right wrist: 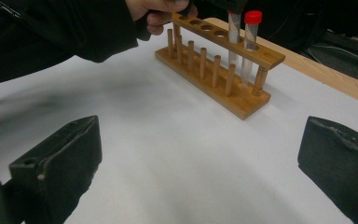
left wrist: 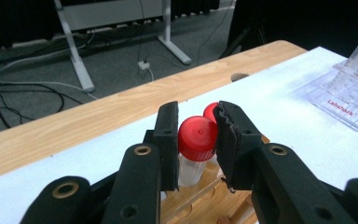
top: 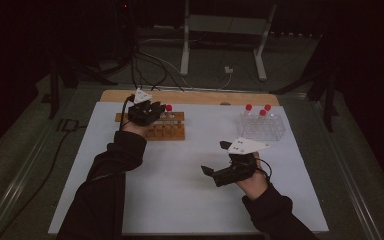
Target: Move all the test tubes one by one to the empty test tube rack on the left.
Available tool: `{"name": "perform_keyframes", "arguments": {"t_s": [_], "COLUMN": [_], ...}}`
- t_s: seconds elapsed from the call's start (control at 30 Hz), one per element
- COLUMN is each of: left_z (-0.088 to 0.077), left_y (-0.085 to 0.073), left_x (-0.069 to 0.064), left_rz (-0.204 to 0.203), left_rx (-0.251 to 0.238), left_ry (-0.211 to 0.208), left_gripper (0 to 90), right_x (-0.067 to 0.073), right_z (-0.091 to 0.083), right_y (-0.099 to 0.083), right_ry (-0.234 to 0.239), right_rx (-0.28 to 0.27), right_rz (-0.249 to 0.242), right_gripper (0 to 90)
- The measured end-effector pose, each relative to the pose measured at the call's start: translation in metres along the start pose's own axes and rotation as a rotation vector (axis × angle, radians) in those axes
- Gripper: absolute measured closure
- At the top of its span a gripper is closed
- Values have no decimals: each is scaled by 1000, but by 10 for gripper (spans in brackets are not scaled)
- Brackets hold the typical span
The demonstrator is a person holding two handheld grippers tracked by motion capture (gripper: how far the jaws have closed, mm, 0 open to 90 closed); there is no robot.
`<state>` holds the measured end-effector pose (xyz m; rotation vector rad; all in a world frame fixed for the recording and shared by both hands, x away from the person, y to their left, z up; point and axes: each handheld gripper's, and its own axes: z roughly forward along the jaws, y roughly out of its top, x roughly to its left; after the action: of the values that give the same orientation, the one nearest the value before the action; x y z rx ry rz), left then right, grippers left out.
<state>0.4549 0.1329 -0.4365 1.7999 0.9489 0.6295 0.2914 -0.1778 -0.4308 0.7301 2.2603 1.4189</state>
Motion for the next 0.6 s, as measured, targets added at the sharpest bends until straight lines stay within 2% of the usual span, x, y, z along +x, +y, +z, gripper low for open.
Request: {"name": "perform_keyframes", "arguments": {"t_s": [0.13,0.37,0.43,0.6], "left_z": [4,3,2,-5], "left_y": [-2,-2,-1,3], "left_x": [-1,0,1,2], "left_rz": [0,-1,-12,-37], "left_rx": [28,37,45,38], "left_ry": [3,-4,-10,-28], "left_gripper": [717,712,701,554], "right_x": [-1,-1,-1,-2], "right_z": [0,-1,-1,-3], "right_y": [0,0,0,1], "right_ry": [-6,-7,-4,-7], "right_rx": [1,-3,-4,-9], "right_rz": [3,5,7,6], "right_gripper": [0,0,0,0]}}
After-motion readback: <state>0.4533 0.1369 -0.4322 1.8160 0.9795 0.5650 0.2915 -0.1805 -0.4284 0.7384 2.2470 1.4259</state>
